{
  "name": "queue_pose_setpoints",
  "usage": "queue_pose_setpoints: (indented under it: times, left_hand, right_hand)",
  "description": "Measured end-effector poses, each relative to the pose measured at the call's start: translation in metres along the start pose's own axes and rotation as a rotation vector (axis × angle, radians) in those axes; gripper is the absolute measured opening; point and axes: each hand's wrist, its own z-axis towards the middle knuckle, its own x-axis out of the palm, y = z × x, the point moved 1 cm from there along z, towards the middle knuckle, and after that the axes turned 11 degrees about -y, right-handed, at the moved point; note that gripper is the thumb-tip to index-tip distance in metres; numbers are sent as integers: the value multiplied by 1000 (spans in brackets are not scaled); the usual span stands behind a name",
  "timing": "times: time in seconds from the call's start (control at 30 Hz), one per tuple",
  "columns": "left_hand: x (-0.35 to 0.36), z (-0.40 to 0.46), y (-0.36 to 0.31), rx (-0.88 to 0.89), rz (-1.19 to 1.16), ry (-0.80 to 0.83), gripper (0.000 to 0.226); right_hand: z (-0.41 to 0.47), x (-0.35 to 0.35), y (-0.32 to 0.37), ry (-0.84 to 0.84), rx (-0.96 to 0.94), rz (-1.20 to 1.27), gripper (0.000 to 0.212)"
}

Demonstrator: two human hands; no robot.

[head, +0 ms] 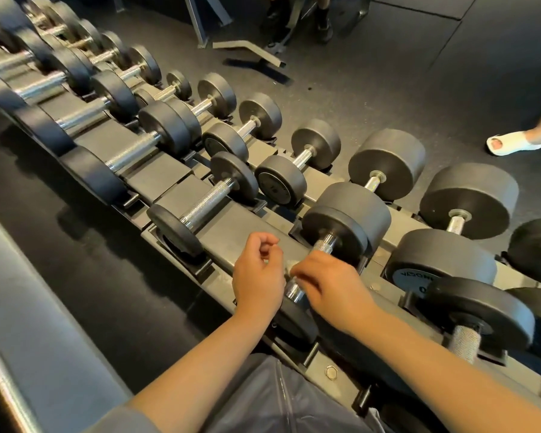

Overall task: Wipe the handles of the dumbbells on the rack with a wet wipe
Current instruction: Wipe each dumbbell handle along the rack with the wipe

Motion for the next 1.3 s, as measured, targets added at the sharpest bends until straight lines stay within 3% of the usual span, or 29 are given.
queue_pose_setpoints:
  times: [0.17,0.3,0.47,0.53,0.67,0.8,0.87,0.93,1.07,1.13,1.23,1.3]
  left_hand:
    - [1,1,1,15,42,26,10]
    - [1,1,1,3,62,36,6]
    - [0,1,-2,-3,56,40,6]
    - [0,1,-3,7,59,53,6]
    - [0,1,-4,4,72,74,8]
    - [1,2,-2,-14,59,87,8]
    - [0,4,-1,-8,57,90,9]
    - [-1,5,0,-2,67,95,9]
    - [0,5,2,12,73,114,12]
    - [0,6,3,20,84,121,14]
    - [0,4,3,9,62,125,14]
    - [-1,4,1,1,42,122,13]
  right_hand:
    - [23,-6,-18,-25,-33,-244,20]
    - [17,-7,-32,-26,75,-415,42]
    - [18,1,-19,-82,204,-471,29]
    - [18,8,-14,-158,377,-359,21]
    - [10,21,-9,-384,758,131,6]
    - [7,31,-7,-617,951,410,11]
    - [8,30,-4,-649,937,413,16]
    - [7,25,-4,-598,774,228,25]
    - [25,4,-10,-165,389,-410,31]
    - [36,-2,-4,-55,328,-483,30]
    - [34,1,-7,-136,326,-457,26]
    - [23,9,-12,-303,449,-315,20]
